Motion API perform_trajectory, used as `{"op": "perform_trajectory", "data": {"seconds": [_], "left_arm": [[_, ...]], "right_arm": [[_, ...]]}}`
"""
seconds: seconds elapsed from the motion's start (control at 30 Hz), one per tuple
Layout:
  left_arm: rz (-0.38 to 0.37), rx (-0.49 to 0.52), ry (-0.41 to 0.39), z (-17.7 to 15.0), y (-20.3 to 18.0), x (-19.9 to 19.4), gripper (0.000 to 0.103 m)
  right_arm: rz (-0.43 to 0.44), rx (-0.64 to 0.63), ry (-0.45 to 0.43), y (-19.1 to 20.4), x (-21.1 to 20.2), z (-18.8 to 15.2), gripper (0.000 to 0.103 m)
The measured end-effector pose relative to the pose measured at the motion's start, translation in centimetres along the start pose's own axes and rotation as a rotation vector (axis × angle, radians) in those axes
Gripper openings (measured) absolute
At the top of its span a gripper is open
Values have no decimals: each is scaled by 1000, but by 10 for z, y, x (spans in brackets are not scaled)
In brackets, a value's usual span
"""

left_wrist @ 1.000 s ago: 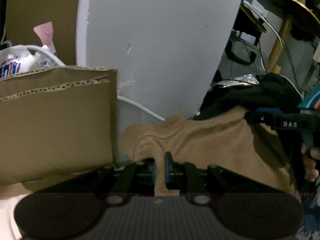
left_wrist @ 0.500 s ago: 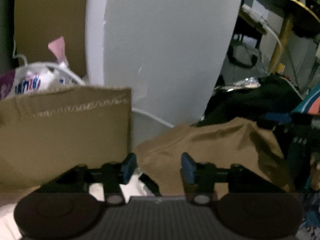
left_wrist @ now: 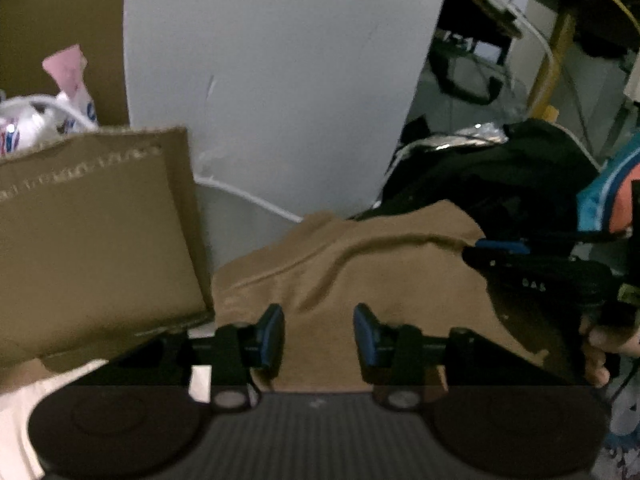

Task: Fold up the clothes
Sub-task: 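Lower the brown shirt onto the pile and open both grippers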

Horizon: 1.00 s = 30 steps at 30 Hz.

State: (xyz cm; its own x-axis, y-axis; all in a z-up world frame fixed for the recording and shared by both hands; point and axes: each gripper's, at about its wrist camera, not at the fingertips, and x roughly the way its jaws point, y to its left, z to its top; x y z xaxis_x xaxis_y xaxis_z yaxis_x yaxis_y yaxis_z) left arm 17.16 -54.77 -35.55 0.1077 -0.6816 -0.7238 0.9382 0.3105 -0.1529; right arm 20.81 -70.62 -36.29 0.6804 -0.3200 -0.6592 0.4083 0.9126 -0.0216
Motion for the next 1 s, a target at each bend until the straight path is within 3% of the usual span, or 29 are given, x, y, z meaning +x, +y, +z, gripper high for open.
{"op": "perform_trajectory", "data": {"seconds": [0.07, 0.27, 0.57, 0.8, 0.87, 1.0], "left_arm": [[40, 14, -5, 1, 0, 2, 41], [66, 23, -27, 14, 0, -2, 39], [42, 21, -50, 15, 0, -21, 39], [-2, 44, -53, 14, -11, -19, 39], [-17, 39, -44, 17, -14, -11, 28], [-46, 27, -22, 24, -19, 5, 21]], "right_arm": [[-3, 4, 2, 0, 3, 1, 21], [2, -21, -7, 7, 14, 17, 23], [31, 37, -50, 7, -12, 23, 23], [132, 46, -83, 17, -34, 26, 26], [157, 30, -75, 23, -30, 29, 26], [197, 61, -30, 31, -14, 26, 26]]}}
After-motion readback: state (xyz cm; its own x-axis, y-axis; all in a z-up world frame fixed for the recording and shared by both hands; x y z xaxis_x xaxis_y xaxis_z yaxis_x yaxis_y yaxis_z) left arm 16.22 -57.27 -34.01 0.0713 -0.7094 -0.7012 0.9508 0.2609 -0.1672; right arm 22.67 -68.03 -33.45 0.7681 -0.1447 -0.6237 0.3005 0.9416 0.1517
